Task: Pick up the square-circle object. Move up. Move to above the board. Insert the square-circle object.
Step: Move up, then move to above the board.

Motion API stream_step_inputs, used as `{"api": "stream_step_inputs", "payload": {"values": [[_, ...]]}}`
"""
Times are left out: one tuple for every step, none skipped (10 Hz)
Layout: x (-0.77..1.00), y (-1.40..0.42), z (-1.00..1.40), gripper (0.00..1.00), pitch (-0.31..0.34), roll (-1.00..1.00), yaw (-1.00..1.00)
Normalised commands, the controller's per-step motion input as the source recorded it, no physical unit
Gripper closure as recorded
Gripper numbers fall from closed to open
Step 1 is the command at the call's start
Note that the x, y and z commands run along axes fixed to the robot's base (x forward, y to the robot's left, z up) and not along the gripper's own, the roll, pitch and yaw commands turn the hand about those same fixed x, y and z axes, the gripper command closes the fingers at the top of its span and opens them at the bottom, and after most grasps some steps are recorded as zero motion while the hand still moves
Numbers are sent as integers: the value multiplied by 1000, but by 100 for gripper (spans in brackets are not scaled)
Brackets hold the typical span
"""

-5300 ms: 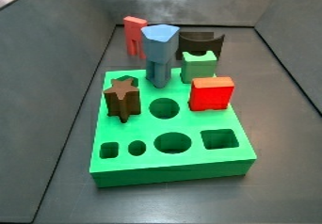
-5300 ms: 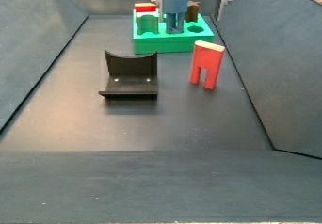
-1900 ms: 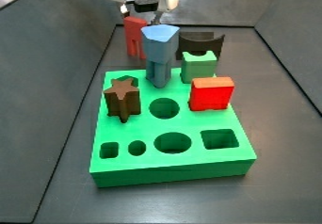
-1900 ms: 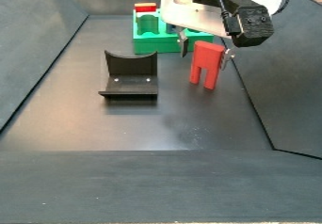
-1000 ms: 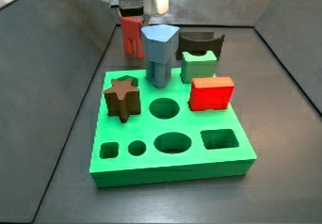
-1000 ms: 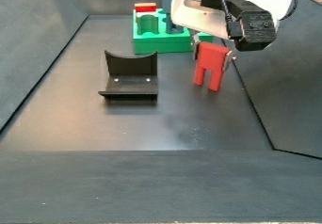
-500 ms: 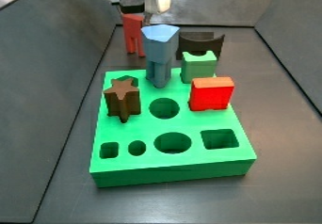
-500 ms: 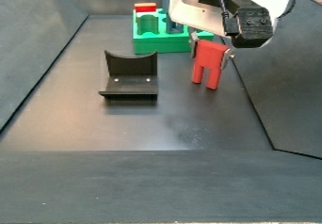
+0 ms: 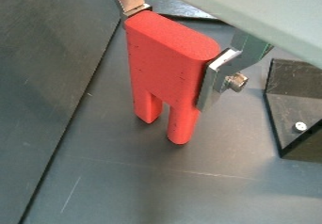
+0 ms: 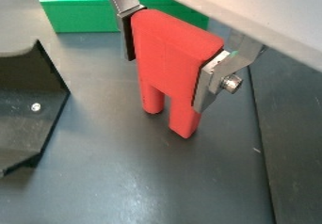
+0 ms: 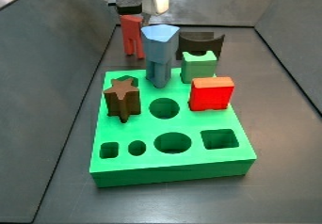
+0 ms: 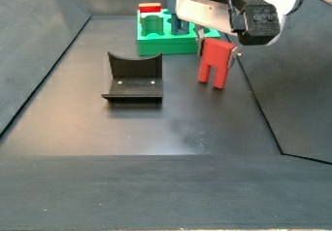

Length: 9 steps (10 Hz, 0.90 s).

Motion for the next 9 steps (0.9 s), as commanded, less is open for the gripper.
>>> {"api": "stream_step_inputs", "payload": {"values": [[0, 0, 833, 100, 0, 0, 0], [-18, -40, 807, 100, 7, 0, -51], [-35, -32, 685, 100, 9, 9, -52], [-30, -20, 599, 100, 9, 17, -48], [-31, -4, 400, 100, 20, 31, -40], [-29, 6, 241, 100, 22, 42, -33], [14, -151, 1000, 100, 148, -133, 54], [15, -152, 1000, 100, 157, -132, 61], [16, -140, 1000, 100, 150, -119, 54]]}}
